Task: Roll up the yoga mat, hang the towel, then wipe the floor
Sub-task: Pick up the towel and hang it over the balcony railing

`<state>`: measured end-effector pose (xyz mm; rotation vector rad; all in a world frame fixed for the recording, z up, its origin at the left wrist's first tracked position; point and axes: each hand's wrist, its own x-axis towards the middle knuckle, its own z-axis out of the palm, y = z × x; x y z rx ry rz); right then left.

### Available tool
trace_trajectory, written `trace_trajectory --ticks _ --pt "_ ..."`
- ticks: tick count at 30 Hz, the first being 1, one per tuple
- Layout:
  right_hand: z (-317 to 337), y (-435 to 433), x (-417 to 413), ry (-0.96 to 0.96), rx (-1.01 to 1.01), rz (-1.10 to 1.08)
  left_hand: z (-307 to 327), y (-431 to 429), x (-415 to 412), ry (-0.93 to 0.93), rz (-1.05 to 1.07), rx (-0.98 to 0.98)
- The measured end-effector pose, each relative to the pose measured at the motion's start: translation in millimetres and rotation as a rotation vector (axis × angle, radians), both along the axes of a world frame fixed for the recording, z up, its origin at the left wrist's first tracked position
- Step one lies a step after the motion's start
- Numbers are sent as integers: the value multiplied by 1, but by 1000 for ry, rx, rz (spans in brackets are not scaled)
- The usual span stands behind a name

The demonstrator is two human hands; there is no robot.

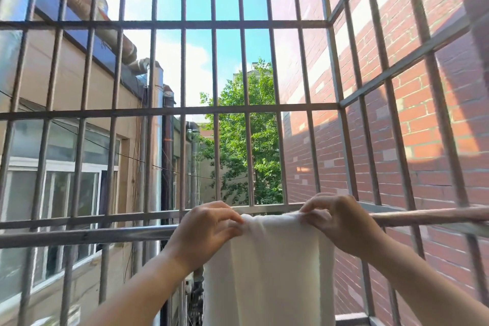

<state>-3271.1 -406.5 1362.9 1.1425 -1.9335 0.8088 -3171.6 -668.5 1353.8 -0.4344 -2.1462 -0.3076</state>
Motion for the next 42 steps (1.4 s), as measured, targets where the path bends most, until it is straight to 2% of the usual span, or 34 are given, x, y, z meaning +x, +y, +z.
trace_trajectory --ticks 6,10,16,20,23,30,38,42 --pt "24 -11 -14 -74 -77 6 22 9 -7 67 88 136" --pt "39 -20 -22 -153 -2 -42 34 10 -13 -65 223 247" --pt "13 5 0 -21 -72 -63 23 26 -2 -160 119 136" --pt "-13 16 11 28 -129 -92 11 57 -7 -152 100 -4" --pt "-15 15 12 32 -86 -114 4 73 -17 -113 108 -52" --pt "-15 11 12 34 -83 -143 -2 77 -31 0 41 134" --pt "11 15 8 -100 -126 -133 22 68 -32 -44 54 236" --pt "26 16 -7 -121 -130 -181 36 57 -35 -75 134 239"
